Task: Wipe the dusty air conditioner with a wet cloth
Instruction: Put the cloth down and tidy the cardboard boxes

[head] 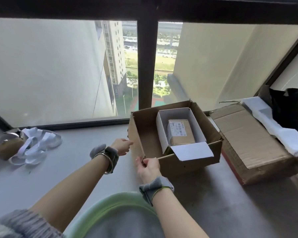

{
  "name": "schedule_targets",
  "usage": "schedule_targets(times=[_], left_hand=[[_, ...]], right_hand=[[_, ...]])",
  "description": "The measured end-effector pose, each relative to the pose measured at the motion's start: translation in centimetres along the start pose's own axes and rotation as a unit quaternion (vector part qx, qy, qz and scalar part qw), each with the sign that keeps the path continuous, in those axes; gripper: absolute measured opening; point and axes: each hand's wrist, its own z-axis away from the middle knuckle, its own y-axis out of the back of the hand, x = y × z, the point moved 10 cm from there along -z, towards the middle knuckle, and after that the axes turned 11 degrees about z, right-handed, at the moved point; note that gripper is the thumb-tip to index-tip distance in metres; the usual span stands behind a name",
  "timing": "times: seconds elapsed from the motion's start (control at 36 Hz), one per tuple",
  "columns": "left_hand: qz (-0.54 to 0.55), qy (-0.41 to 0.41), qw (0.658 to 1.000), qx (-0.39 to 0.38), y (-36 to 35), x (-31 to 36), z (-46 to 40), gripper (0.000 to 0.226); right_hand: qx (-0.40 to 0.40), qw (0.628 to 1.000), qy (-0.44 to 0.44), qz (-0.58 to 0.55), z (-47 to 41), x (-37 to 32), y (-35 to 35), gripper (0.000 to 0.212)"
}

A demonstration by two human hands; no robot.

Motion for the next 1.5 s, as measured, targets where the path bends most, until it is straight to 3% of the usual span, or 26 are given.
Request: schedule_targets(times=[0.06,0.17,0.5,0.75,0.97,1.19,1.31,1.33,1.5], left_hand=[[0.010,0.001,1.000,-0.006,0.9,-1.3,1.5,0.031],[0.046,-0.014,0.998,-0.026,3.4,-3.9,6.1,0.029],[0.182,-0.072,0.978,-0.079,8.9,-11.9,22.2,0.023],[0.182,-0.061,0.968,-0.161,8.7,-22.5,35.4,0.019],[0.198,-0.001,0.961,-0.194,5.2,-33.6,39.7,0.020],[0.059,0.045,0.992,-0.099,3.9,-53.3,37.1,0.013],[-0.117,0.027,0.990,-0.070,3.6,-62.6,34.2,0.011],[-0.169,0.029,0.983,-0.067,2.7,-67.5,32.2,0.016],[-0.288,-0.023,0.955,-0.070,0.2,-75.0,27.1,0.034]], right_hand=[[0.030,0.995,0.023,0.088,0.8,-0.3,0.5,0.028],[-0.038,0.993,0.001,-0.110,5.1,2.7,-0.7,0.023],[-0.153,0.977,0.079,-0.124,19.9,13.7,1.8,0.019],[-0.141,0.972,0.119,-0.145,28.7,24.8,10.8,0.019],[-0.102,0.973,0.097,-0.185,30.6,35.4,21.0,0.021],[0.014,0.992,-0.051,-0.110,22.6,55.8,31.8,0.020],[0.064,0.995,-0.078,0.022,18.3,64.4,34.9,0.019],[0.069,0.992,-0.086,0.068,15.0,68.6,36.0,0.018],[0.085,0.942,-0.030,0.323,7.3,74.3,37.6,0.036]])
